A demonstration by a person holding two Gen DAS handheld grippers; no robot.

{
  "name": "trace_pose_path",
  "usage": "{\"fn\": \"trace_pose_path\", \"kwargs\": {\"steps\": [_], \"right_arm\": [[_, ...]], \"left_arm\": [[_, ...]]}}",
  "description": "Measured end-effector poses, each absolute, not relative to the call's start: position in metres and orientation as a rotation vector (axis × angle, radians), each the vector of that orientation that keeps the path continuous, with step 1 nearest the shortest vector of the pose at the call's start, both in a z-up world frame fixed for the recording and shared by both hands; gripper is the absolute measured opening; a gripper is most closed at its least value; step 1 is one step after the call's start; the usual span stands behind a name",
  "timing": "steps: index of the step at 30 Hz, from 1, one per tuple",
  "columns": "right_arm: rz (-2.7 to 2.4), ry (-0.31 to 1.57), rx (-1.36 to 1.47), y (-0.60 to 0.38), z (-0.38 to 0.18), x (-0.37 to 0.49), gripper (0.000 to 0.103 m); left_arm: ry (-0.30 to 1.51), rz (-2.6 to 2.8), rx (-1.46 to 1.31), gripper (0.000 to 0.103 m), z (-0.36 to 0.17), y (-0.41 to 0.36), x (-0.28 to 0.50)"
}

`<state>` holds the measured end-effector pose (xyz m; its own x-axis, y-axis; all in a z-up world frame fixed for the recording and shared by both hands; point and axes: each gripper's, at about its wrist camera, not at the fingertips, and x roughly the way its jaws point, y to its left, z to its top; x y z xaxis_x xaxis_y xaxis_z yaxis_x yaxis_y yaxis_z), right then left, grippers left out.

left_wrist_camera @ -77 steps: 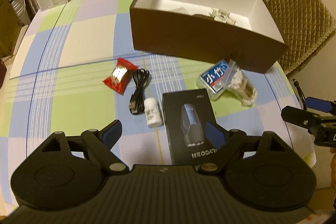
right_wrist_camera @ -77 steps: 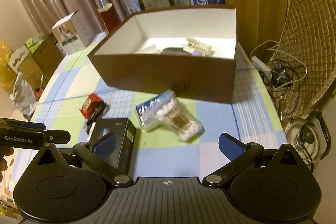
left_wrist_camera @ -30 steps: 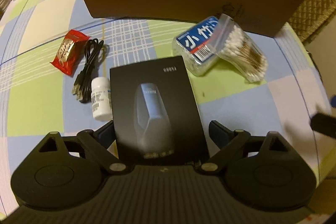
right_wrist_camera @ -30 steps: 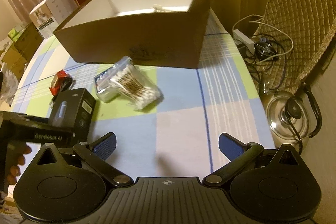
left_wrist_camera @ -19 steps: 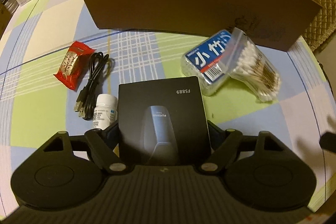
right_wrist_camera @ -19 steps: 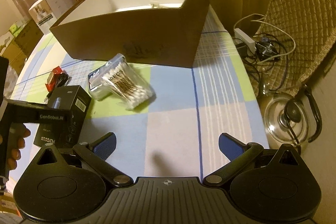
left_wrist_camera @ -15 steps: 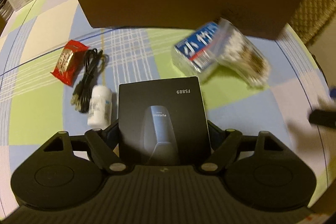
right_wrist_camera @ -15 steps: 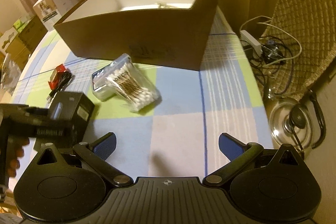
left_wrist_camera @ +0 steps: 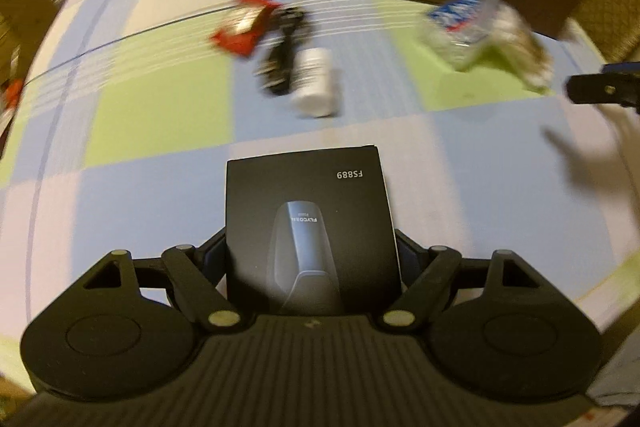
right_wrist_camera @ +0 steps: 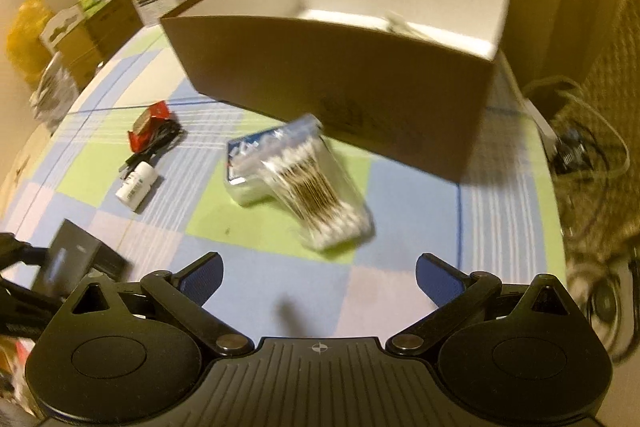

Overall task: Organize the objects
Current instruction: 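Grasp black device box with left tool while right tool grasps cotton-swab pack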

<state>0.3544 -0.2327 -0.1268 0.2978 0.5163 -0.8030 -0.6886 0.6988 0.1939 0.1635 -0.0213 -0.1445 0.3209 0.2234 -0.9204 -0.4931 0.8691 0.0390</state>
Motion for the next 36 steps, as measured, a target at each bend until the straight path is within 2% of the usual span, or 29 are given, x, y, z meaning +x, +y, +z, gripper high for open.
{"fn": "trace_pose_path", "kwargs": {"steps": [2, 3, 4, 10, 16, 17, 18, 19, 20, 21, 24, 36], "right_arm": [[0.84, 0.944, -0.234, -0.226, -0.127, 0.356, 0.097], [0.855, 0.919, -0.254, -0.222, -0.128, 0.358, 0.09], [0.872, 0.907, -0.275, -0.218, -0.129, 0.359, 0.087], [0.935, 0.858, -0.375, -0.196, -0.138, 0.372, 0.081], [0.956, 0.855, -0.443, -0.176, -0.149, 0.38, 0.07], [0.955, 0.854, -0.447, -0.175, -0.151, 0.381, 0.063], [0.954, 0.857, -0.455, -0.172, -0.153, 0.382, 0.05], [0.953, 0.866, -0.463, -0.17, -0.155, 0.382, 0.043], [0.951, 0.875, -0.466, -0.169, -0.156, 0.382, 0.031], [0.947, 0.883, -0.458, -0.17, -0.156, 0.383, 0.026], [0.947, 0.908, -0.415, -0.176, -0.152, 0.383, 0.023], [0.907, 0.926, -0.329, -0.194, -0.131, 0.375, 0.022]], "left_arm": [[1.153, 0.531, -0.281, 0.078, -0.144, -0.011, 0.154], [1.152, 0.556, -0.285, 0.078, -0.144, -0.006, 0.151], [1.15, 0.58, -0.292, 0.078, -0.144, 0.0, 0.149], [1.124, 0.661, -0.331, 0.078, -0.139, 0.027, 0.139], [1.111, 0.692, -0.353, 0.078, -0.137, 0.038, 0.137], [1.111, 0.693, -0.353, 0.078, -0.136, 0.038, 0.137], [1.113, 0.693, -0.353, 0.078, -0.137, 0.039, 0.138], [1.114, 0.693, -0.354, 0.078, -0.138, 0.039, 0.138], [1.115, 0.692, -0.356, 0.078, -0.138, 0.039, 0.138], [1.115, 0.691, -0.359, 0.078, -0.138, 0.04, 0.138], [1.115, 0.689, -0.365, 0.078, -0.139, 0.04, 0.138], [1.09, 0.664, -0.351, 0.078, -0.13, 0.043, 0.145]]}}
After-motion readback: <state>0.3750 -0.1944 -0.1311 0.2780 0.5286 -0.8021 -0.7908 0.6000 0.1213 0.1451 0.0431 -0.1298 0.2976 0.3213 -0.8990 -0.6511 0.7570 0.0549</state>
